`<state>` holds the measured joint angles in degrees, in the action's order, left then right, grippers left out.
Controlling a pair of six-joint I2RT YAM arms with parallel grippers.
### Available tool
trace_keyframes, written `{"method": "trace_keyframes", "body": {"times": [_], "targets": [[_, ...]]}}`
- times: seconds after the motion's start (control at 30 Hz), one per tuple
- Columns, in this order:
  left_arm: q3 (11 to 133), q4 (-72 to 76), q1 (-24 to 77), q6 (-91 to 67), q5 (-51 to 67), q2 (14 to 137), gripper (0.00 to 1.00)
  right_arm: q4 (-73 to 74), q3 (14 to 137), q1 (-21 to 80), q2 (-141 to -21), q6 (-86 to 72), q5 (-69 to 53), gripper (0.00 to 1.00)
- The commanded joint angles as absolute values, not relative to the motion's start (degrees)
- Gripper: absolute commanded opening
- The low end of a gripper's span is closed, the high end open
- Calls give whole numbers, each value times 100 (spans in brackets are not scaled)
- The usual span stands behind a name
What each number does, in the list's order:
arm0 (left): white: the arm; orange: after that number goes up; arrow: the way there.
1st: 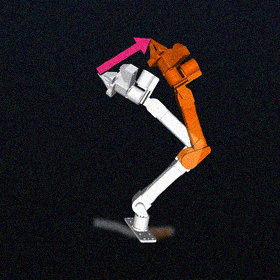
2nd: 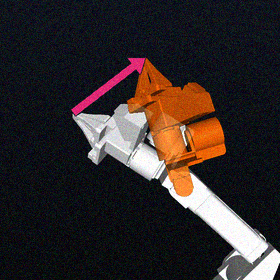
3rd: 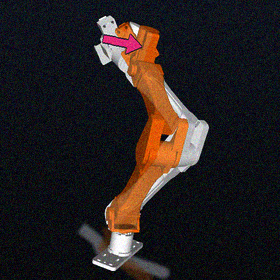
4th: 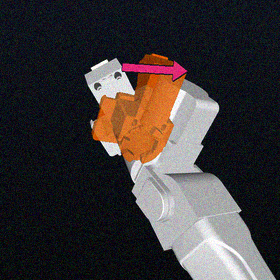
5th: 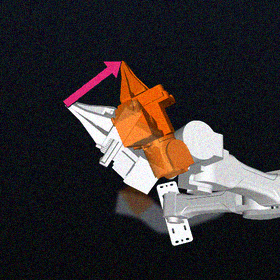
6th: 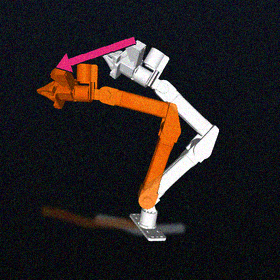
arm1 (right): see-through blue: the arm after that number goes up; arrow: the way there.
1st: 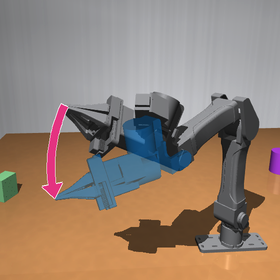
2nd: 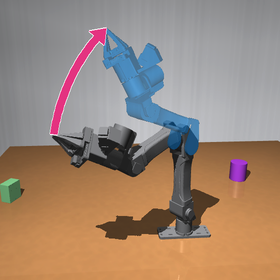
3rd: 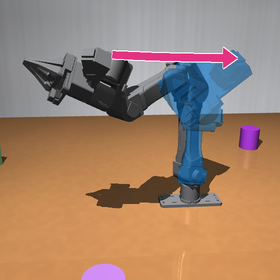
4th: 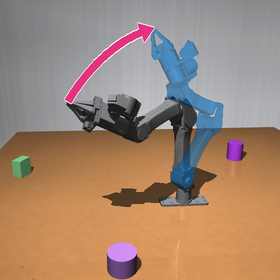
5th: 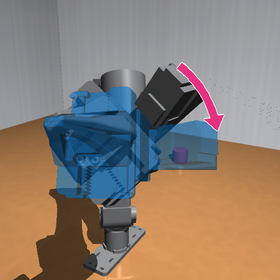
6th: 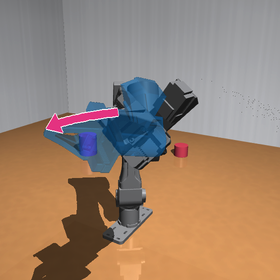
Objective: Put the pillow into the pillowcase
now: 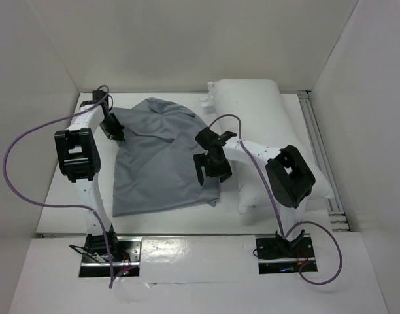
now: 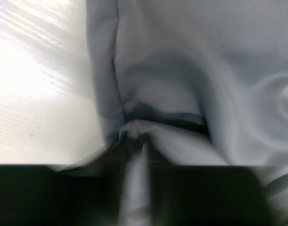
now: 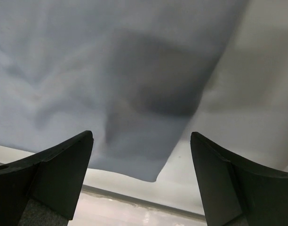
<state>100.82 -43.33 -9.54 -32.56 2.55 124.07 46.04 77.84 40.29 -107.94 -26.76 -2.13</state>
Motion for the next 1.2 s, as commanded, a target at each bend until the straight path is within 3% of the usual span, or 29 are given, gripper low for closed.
{"method": "trace_keyframes", "body": {"times": [0.0, 0.07, 0.2, 0.23, 0.33, 0.5, 0.8, 0.97, 1.1, 1.17], "targets": [[10467, -4438, -932, -3313, 527, 12664, 0, 4343, 7420, 4096, -10371, -3102, -79, 87], [10651, -4438, -932, -3366, 422, 12665, 0, 4280, 7339, 4096, -10441, -3103, -79, 83], [10827, -4553, -1002, -3560, -235, 12411, 0, 4158, 7277, 4157, -10634, -3103, -132, 56], [10828, -4553, -1089, -3638, -316, 12314, 0, 4157, 7382, 4209, -10635, -3042, -132, 36], [10968, -4482, -1309, -3569, -369, 11980, 0, 4026, 7724, 4262, -10688, -2901, -79, 1], [10987, -4693, -1573, -3638, -589, 11287, 0, 4235, 8822, 4263, -10548, -2181, 18, 0], [11003, -4588, -1740, -3858, -914, 10178, 0, 6107, 10904, 4263, -10600, -1240, -316, 0], [11626, -4438, -1740, -3981, -782, 10748, 0, 6117, 11591, 4114, -11371, -897, -431, 0], [12128, -4378, -1740, -4096, -939, 11547, 0, 5635, 12976, 3369, -12636, -834, -632, 0], [12374, -4325, -1740, -3851, -810, 11881, 0, 5389, 13515, 3043, -13410, -1141, -851, 14]]}}
